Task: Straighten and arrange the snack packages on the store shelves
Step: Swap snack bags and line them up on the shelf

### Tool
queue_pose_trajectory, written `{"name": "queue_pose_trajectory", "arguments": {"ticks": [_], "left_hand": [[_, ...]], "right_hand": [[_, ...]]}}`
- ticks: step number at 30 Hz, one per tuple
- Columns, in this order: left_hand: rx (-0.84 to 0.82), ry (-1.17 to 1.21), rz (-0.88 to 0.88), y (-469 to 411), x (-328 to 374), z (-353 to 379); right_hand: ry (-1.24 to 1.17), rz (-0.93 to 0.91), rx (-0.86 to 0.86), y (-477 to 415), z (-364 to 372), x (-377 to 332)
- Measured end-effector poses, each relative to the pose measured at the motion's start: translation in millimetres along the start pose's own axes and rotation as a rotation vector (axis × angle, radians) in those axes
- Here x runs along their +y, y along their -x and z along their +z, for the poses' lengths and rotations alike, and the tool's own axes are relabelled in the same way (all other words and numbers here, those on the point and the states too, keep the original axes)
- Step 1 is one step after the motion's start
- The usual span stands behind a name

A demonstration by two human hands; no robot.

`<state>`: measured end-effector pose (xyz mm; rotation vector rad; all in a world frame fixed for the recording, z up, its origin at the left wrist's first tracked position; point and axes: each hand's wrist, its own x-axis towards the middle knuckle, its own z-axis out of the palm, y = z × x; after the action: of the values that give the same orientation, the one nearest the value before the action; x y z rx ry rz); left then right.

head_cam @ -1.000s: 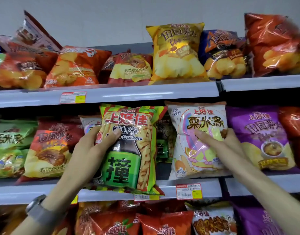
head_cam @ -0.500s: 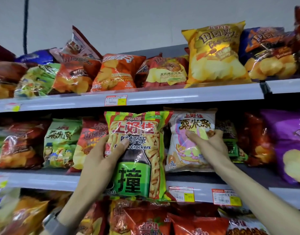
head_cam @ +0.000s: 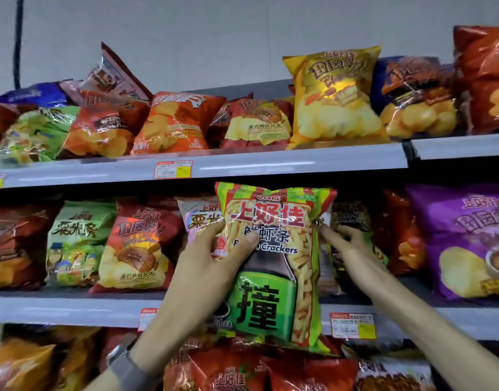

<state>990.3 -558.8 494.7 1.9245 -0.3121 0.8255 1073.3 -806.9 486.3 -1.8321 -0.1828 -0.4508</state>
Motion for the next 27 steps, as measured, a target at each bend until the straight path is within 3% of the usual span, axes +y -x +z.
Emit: {"name": "queue_pose_trajectory", "arguments": {"ticks": [6,16,22,27], "left_hand": [[-0.044,-0.032,0.048,-17,23,63],[-0.068,0.081,0.019,-41,56,173],[-0.125,0.189,-0.113,-57,53,212],[-0.178,0.097,-0.175,-50,45,223]], "right_hand": [[-0.105,-0.106,0.087,41,-61,8],[0.532,-0.264,0.128,73,-118,23],[0.541,-0.279,0.190,37,-122,41],[0.506,-0.297,0.096,29,-125,66]]}}
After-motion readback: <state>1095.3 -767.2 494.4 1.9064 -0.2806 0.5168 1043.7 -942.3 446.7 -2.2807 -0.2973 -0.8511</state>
